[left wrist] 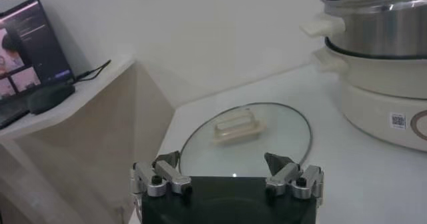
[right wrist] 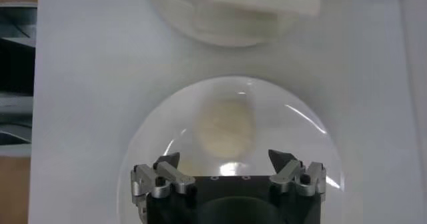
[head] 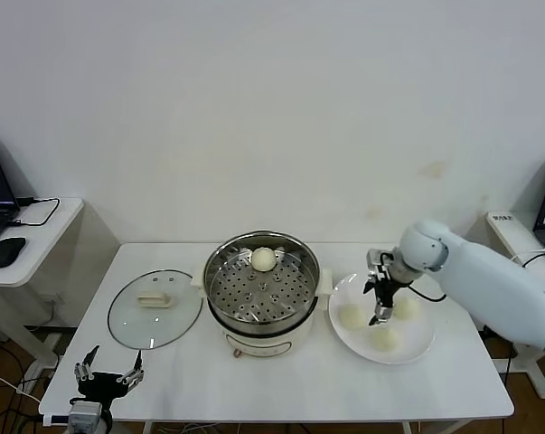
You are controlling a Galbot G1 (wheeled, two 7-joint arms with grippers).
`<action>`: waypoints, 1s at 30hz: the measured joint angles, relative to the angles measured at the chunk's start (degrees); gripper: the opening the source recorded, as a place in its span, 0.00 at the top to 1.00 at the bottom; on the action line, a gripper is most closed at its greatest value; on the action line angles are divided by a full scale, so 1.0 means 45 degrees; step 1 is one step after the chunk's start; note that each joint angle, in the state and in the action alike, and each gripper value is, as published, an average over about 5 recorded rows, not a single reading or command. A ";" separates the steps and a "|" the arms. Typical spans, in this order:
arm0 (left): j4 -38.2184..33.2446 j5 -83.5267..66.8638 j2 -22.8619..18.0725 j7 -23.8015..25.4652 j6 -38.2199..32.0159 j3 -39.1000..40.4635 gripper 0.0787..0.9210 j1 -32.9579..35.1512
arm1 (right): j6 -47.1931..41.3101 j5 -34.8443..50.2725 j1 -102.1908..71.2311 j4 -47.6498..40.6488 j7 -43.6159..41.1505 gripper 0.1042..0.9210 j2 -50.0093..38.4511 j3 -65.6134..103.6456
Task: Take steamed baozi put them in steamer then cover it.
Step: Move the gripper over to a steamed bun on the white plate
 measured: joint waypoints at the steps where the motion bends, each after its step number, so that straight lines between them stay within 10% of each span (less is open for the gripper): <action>1: 0.0017 0.0000 -0.0001 -0.0001 0.0000 0.0003 0.12 -0.0003 | 0.0014 -0.0052 -0.0069 -0.0061 0.0053 0.12 0.0062 0.0036; 30: 0.0554 0.0074 -0.0055 0.0001 0.0002 0.0043 0.12 -0.0225 | 0.0721 -0.0850 -0.0646 -0.1936 0.0482 0.12 0.1459 0.0271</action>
